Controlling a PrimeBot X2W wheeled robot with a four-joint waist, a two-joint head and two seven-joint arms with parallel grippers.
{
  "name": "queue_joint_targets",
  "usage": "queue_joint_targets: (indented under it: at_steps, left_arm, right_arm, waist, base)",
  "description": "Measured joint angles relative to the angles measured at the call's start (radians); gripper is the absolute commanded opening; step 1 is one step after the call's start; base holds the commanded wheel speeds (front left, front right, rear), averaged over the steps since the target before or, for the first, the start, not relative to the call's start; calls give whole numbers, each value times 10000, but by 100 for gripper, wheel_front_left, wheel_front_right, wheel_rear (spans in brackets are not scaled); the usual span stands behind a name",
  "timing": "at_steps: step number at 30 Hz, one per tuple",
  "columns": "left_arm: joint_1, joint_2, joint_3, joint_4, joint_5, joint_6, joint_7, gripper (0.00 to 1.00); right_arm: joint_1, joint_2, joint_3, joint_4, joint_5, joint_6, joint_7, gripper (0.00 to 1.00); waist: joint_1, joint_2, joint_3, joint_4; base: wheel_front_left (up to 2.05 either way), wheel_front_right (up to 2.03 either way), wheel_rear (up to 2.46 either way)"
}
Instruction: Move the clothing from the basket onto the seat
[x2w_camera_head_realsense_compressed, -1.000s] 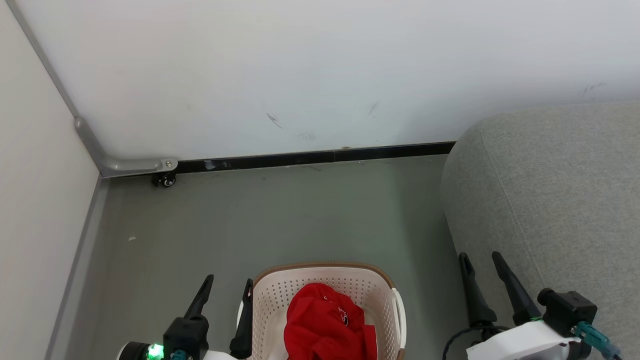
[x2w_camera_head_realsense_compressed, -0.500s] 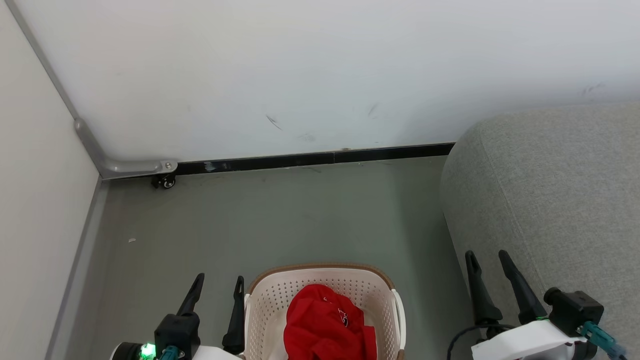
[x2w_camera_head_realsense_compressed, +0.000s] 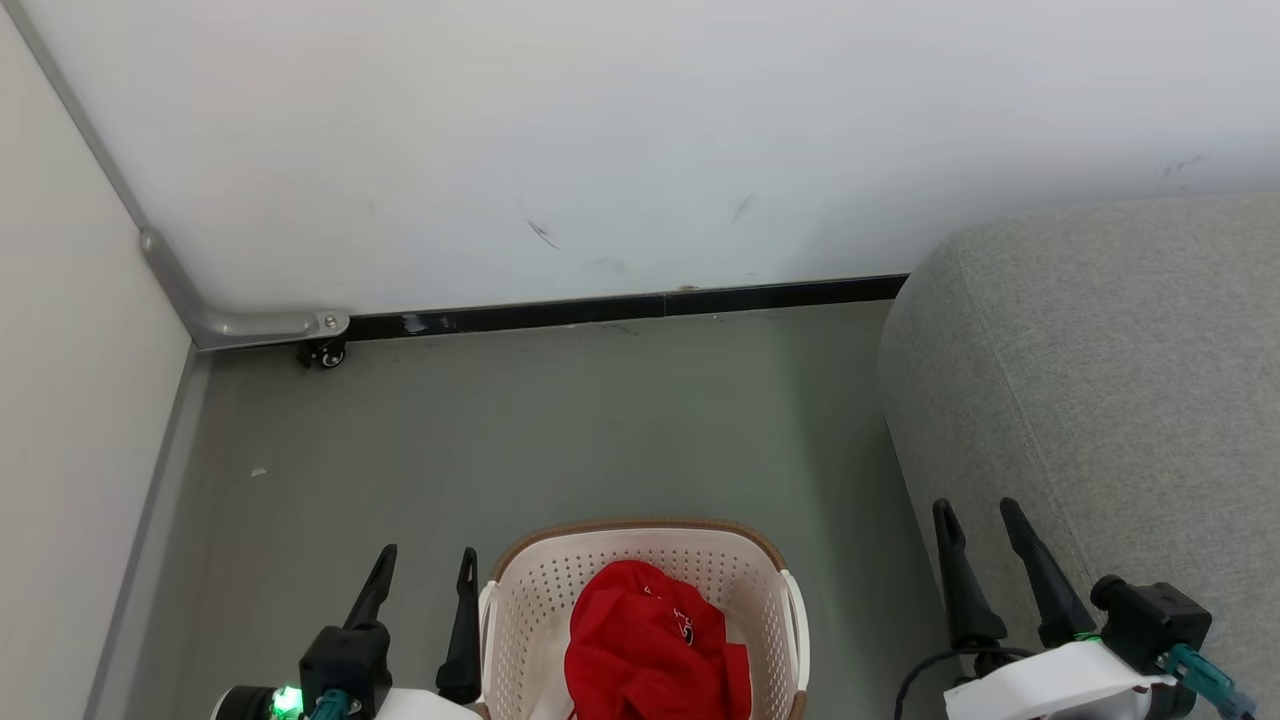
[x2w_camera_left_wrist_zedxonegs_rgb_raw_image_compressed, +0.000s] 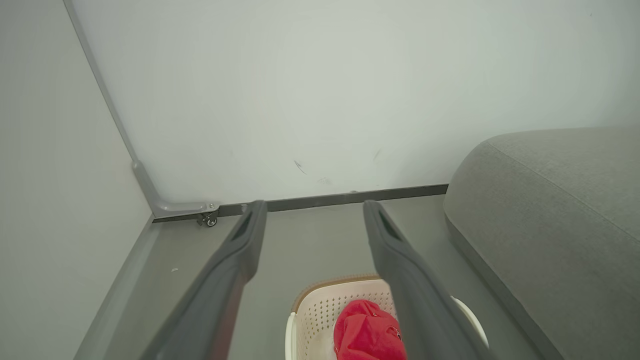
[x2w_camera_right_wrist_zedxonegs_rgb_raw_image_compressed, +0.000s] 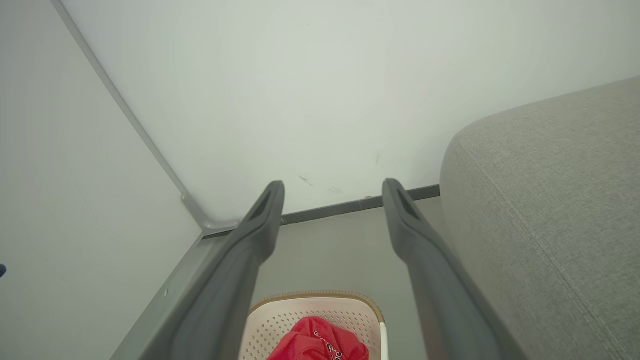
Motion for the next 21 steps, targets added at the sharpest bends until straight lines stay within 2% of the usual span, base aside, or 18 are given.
queue_joint_targets:
  at_steps: [13, 21]
  left_arm:
    - [-557, 44, -50, 44, 146, -17, -2, 100]
    - [-1126, 102, -489, 721, 485, -293, -31, 100]
  right_arm:
    - [0, 13, -217, -360, -2, 0, -2, 100]
    - [51, 29, -746, -694, -199, 0, -12, 100]
  waist:
    - [0, 0, 430, -85]
    - [-1, 0, 876, -232]
  base:
    - [0, 0, 0]
    - [0, 0, 0]
